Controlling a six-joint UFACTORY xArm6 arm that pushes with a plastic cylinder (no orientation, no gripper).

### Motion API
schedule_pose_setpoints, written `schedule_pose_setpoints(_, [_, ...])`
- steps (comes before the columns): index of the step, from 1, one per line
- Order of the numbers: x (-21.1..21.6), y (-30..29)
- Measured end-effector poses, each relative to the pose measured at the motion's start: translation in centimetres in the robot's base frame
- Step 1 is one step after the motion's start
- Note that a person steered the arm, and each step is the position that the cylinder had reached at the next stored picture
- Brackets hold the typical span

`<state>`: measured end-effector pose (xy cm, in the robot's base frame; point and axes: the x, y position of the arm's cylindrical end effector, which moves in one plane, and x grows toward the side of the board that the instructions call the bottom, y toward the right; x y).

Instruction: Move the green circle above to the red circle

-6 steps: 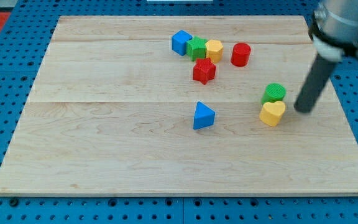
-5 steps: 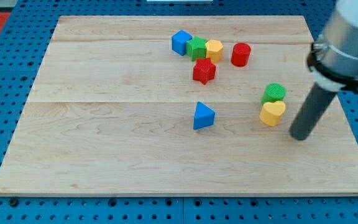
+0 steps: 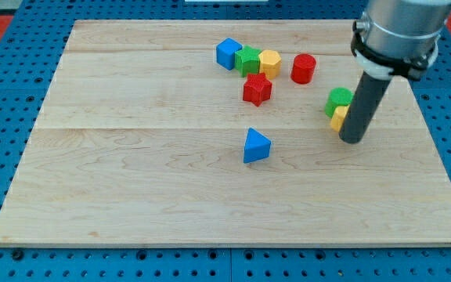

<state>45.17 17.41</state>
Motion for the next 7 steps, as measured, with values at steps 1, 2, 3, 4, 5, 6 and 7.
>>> schedule_pose_setpoints(1, [-3.4,0.0])
schedule_pose_setpoints(2, [-5.8,0.0])
schedule_pose_setpoints(3, [-4.0,3.3])
schedule_pose_setpoints(4, [-5.9,6.2])
schedule_pose_setpoints(5, [-10.0,4.3])
schedule_pose_setpoints(6, [-13.0,-0.4])
schedule_pose_setpoints(7, [-14.4,-6.1])
